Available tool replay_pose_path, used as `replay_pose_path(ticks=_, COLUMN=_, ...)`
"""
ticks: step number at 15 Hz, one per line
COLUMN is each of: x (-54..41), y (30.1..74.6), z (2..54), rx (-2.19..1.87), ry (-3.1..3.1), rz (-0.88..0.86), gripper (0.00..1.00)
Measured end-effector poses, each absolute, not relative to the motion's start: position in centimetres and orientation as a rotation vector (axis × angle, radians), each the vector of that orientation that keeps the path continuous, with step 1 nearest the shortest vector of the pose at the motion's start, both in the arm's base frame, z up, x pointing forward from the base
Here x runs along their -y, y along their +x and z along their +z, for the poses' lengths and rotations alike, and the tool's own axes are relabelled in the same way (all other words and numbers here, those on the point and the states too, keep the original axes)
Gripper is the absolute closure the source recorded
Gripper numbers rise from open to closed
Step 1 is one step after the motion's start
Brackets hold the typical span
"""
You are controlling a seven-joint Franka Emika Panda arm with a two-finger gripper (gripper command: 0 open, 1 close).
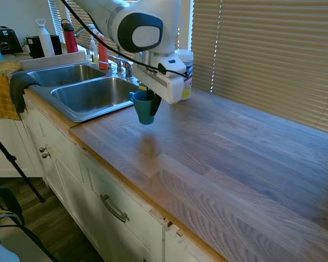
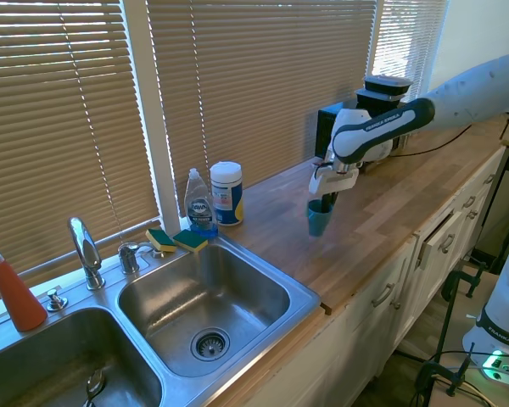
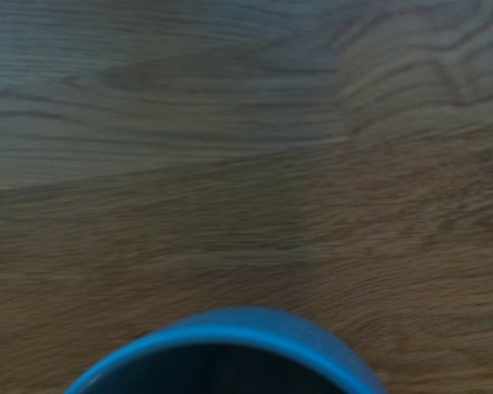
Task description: Put the mug in the sink
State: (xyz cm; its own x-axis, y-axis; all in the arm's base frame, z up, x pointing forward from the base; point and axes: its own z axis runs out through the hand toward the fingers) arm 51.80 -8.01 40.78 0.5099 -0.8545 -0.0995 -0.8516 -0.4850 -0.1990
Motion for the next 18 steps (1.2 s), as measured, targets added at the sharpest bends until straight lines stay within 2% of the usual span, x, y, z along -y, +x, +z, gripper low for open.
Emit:
replay_pose_path(ticks=4, x=-1.2, y=50.8, z=46.7, rx=-1.295, ry=-2.573, rz=-0.055, gripper=1.0)
replay_pose_path(ticks=7, x=-7.6, y=51.3, z=48.6, rx=-1.197, ry=-2.555, rz=-0.045, gripper=1.0)
replay_pose_path(ticks=13, x=-12.9, y=56.3, z=47.2, rx=-1.157, ry=-2.579, rz=0.005, gripper=1.0)
replay_pose_path(ticks=18, x=-22.0, y=62.5, z=46.4, rx=-1.087, ry=-2.635, rz=-0.06, gripper=1.0)
